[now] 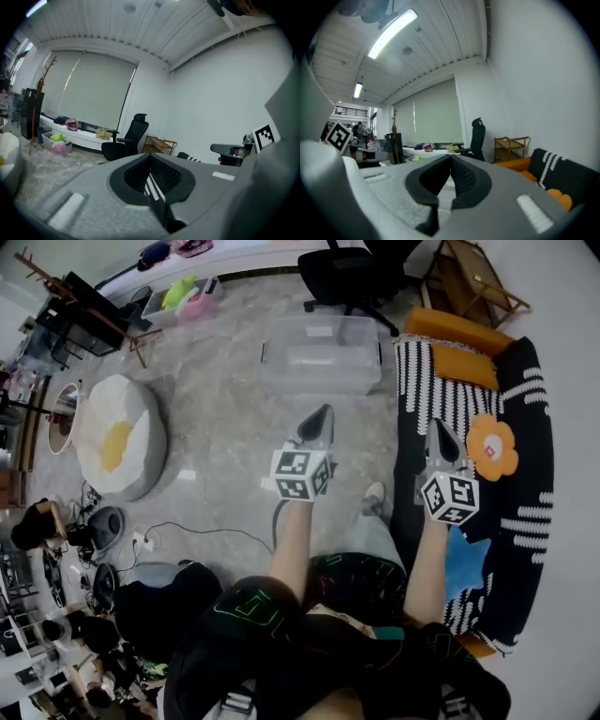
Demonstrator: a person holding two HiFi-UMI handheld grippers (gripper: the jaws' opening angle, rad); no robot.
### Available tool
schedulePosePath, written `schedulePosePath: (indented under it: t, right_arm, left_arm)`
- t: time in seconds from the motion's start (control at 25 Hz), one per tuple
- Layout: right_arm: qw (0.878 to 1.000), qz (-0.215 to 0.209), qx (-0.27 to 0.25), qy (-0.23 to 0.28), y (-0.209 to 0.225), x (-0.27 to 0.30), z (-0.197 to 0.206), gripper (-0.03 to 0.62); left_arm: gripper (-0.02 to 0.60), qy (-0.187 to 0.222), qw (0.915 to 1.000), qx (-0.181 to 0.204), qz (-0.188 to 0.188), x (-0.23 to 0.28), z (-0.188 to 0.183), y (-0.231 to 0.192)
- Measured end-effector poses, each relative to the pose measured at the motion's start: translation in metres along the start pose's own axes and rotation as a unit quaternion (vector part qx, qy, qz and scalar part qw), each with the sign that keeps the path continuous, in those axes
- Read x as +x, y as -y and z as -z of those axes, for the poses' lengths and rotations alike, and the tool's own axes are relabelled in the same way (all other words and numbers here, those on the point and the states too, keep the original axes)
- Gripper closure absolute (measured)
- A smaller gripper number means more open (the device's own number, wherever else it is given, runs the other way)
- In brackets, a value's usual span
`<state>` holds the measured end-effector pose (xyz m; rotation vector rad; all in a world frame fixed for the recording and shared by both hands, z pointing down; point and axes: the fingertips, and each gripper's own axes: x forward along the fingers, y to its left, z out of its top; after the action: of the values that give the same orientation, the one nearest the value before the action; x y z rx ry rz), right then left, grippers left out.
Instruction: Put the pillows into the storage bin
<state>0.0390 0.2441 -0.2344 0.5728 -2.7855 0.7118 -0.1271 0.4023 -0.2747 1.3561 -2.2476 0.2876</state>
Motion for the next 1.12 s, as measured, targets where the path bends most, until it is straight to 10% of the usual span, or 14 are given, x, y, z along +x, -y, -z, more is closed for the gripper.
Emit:
schedulePosePath:
  t: [0.44,1.12]
  right_arm:
    - [0.991,0.118,0.063,-0.019,0.239,0.055,0.006,0.594]
    - [0.983,0.151,0.087,-0.056,0.36,0.17,0.013,0.594]
  left_arm:
    - [0.571,-0.044,0.9899,-0.009,0.135,0.228,0.005,0.132]
    - [0.571,-0.116,0.9667,-0.023,0.227,0.441,0.018,0.178]
